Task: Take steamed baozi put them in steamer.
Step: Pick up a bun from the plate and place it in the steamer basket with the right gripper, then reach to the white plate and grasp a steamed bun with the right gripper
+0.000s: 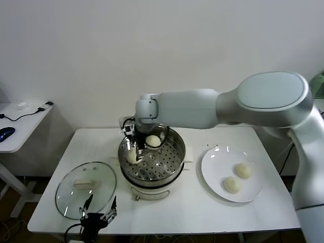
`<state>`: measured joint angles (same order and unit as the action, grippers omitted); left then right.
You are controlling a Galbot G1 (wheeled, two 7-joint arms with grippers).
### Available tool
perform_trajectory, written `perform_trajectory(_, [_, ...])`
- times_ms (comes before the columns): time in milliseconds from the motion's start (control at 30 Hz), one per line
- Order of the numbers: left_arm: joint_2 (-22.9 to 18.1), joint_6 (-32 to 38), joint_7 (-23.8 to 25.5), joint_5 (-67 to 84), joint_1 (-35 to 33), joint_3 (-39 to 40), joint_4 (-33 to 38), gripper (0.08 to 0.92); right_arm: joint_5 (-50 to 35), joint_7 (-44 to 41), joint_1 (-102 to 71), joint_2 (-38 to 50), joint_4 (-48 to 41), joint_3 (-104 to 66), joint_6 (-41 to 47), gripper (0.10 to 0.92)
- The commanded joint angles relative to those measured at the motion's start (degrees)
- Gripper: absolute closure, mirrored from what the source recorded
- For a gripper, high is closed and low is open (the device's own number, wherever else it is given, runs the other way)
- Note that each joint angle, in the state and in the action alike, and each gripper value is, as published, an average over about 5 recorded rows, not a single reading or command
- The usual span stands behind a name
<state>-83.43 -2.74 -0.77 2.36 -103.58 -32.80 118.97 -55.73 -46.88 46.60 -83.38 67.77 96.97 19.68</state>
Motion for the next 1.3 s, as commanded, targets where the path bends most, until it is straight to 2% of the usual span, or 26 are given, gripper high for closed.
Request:
perform_trajectory(33, [0.0, -0.1, 0.0, 0.0, 0.1, -0.2, 0.5, 0.177, 3.0, -10.7, 14.2, 21.7, 9.9, 6.4, -7.2, 0.202])
perform_trajectory(267, [0.2, -0.2, 0.1, 0.3, 0.8, -1.1, -0.1, 0.177, 12.9, -10.8, 19.2, 39.3, 20.2, 18.4, -7.9, 0.203])
perform_trajectory(367, [-0.1, -0.6, 0.2, 0.6, 1.1, -1.4, -0.1, 0.177, 17.8, -9.6, 15.1, 45.0, 21.5, 19.3, -7.5, 0.202])
perform_trajectory(533, [-0.7, -1.0, 0.2, 0.8, 1.1, -1.7, 0.1, 0.177, 23.6, -6.9, 5.1, 49.8, 20.5, 16.2, -6.3, 0.203])
perform_trajectory(900, [-1.1, -0.8, 0.1, 0.6, 0.2, -1.8, -0.3, 0.177, 30.8, -1.8, -18.1, 51.5, 15.7, 0.1, -2.3, 0.203])
perform_trajectory(1300, [-1.3, -0.4, 0.0, 0.5, -0.5, -2.0, -0.2, 0.177, 32.9, 0.4, -26.4, 47.6, 10.0, -8.3, -0.9, 0.203])
